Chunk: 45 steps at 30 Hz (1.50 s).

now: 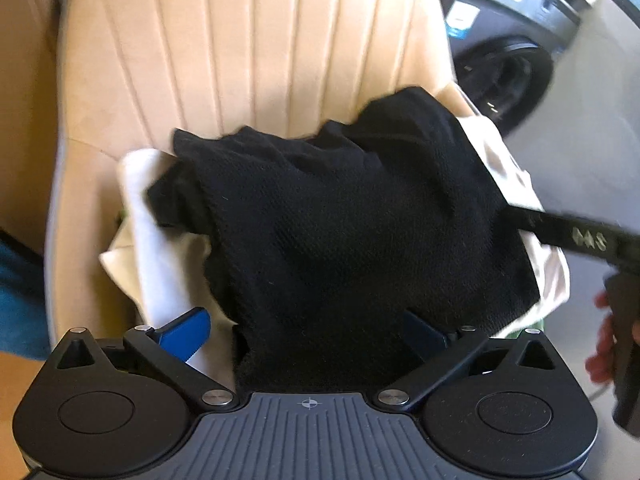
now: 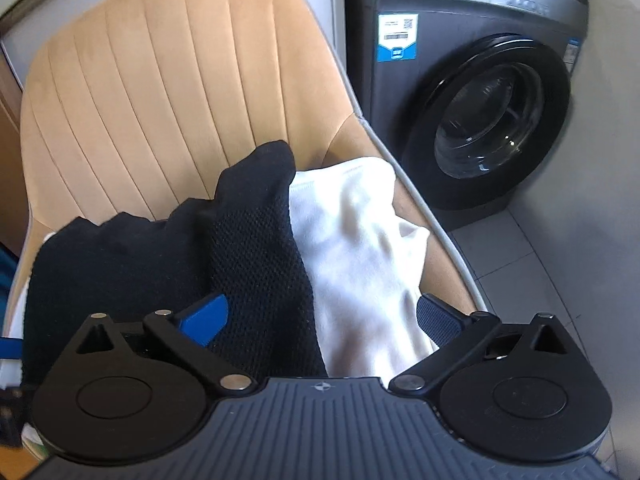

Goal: Fold clothes

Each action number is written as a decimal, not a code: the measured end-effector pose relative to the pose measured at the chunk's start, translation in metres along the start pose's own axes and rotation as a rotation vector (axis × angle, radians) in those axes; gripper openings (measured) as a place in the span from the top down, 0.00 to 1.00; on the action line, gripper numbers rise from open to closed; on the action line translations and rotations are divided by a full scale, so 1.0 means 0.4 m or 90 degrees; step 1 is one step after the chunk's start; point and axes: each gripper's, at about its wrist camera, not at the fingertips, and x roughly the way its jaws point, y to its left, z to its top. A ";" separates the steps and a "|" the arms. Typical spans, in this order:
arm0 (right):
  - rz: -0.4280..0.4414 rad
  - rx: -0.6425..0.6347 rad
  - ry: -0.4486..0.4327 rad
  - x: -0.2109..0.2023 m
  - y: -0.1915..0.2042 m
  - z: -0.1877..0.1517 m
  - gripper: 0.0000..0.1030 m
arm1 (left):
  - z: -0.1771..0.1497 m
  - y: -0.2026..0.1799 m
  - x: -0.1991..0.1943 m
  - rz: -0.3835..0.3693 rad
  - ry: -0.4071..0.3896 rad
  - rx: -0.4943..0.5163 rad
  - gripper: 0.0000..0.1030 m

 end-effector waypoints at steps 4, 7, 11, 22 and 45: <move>-0.005 0.010 0.023 -0.041 -0.006 -0.005 0.00 | 0.003 -0.023 -0.050 0.024 -0.006 0.003 0.01; -0.017 0.011 0.027 -0.092 -0.001 -0.011 0.00 | 0.002 -0.050 -0.094 0.036 -0.011 0.012 0.01; -0.033 0.011 0.032 -0.159 0.005 -0.018 0.00 | -0.009 -0.084 -0.140 0.048 -0.011 0.013 0.01; -0.107 0.085 -0.002 -0.420 0.073 -0.146 0.00 | -0.173 -0.098 -0.294 0.043 -0.044 0.105 0.01; -0.157 0.044 0.032 -0.746 0.336 -0.378 0.00 | -0.403 0.040 -0.560 0.028 -0.096 0.072 0.01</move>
